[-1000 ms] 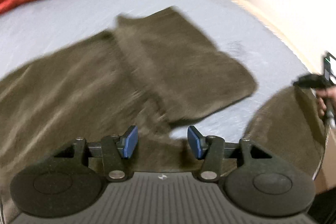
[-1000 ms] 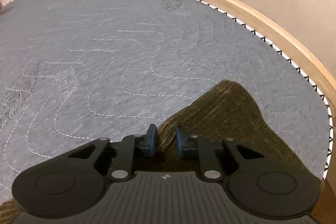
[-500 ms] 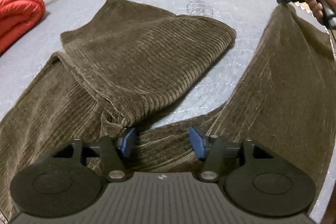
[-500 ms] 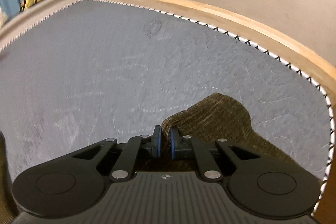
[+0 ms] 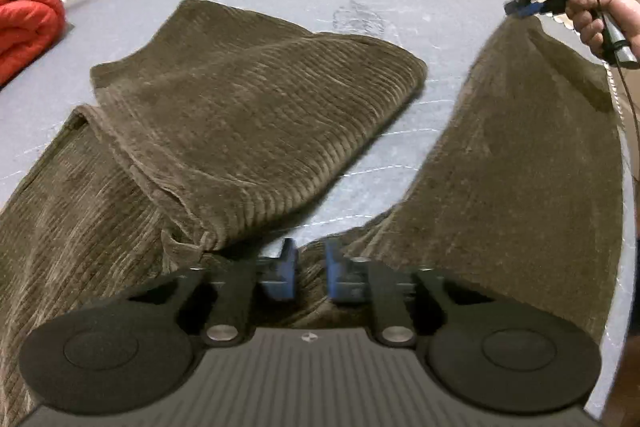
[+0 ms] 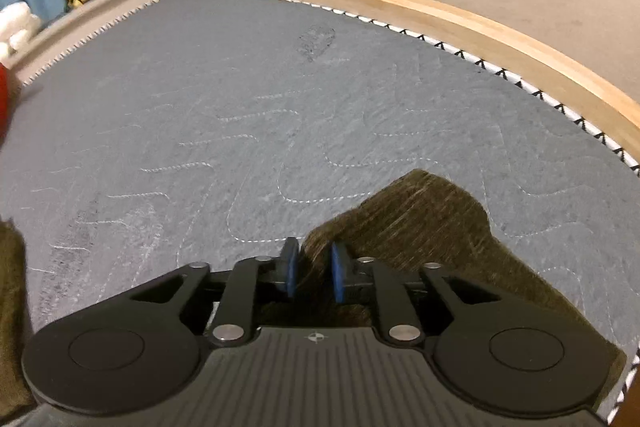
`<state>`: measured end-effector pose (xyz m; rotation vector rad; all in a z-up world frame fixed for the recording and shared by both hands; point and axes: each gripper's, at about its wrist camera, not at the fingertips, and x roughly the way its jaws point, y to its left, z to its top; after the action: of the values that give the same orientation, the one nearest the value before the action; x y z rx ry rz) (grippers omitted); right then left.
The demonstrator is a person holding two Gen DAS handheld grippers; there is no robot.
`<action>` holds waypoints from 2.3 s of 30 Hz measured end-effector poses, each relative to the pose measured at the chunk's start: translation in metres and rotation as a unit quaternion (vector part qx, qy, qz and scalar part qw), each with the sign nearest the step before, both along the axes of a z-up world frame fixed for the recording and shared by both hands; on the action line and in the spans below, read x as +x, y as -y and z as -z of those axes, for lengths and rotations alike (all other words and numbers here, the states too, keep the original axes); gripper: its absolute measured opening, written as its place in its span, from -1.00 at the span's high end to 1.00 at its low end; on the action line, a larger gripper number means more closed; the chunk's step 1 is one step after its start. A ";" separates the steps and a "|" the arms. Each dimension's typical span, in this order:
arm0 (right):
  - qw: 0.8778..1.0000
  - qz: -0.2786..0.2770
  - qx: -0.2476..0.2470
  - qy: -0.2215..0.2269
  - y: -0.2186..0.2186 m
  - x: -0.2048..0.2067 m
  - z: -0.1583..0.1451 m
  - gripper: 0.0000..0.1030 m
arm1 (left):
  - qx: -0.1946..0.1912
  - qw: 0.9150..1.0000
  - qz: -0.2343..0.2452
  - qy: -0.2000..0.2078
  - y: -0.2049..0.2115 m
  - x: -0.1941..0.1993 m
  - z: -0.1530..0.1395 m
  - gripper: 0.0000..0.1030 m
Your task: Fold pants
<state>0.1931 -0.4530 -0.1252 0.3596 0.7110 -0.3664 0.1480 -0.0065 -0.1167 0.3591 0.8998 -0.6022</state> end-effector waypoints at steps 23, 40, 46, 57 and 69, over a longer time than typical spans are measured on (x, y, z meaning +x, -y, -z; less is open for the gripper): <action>0.993 -0.022 -0.040 -0.106 0.107 -0.114 0.033 0.36 | -0.044 0.997 -0.054 0.016 0.010 -0.043 -0.042 -0.05; 0.994 0.093 -0.057 -0.001 0.120 -0.148 -0.013 0.48 | -0.053 0.982 0.164 -0.080 0.027 -0.134 -0.017 0.14; 0.989 -0.034 -0.110 0.096 0.038 -0.131 -0.045 0.06 | -0.005 0.994 0.064 -0.093 -0.023 -0.113 0.011 0.15; 0.946 -0.218 -0.133 0.201 -0.133 -0.113 -0.109 -0.10 | -0.069 0.966 -0.247 0.025 -0.153 -0.068 -0.054 -0.06; 0.950 -0.267 -0.084 0.136 -0.229 -0.049 -0.085 0.10 | -0.054 0.908 -0.415 -0.022 -0.180 -0.031 -0.055 -0.24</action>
<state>0.1439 -0.2237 -0.0401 0.0442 0.4762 0.1382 0.1169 0.1734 -0.0613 -0.1544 0.9597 0.1333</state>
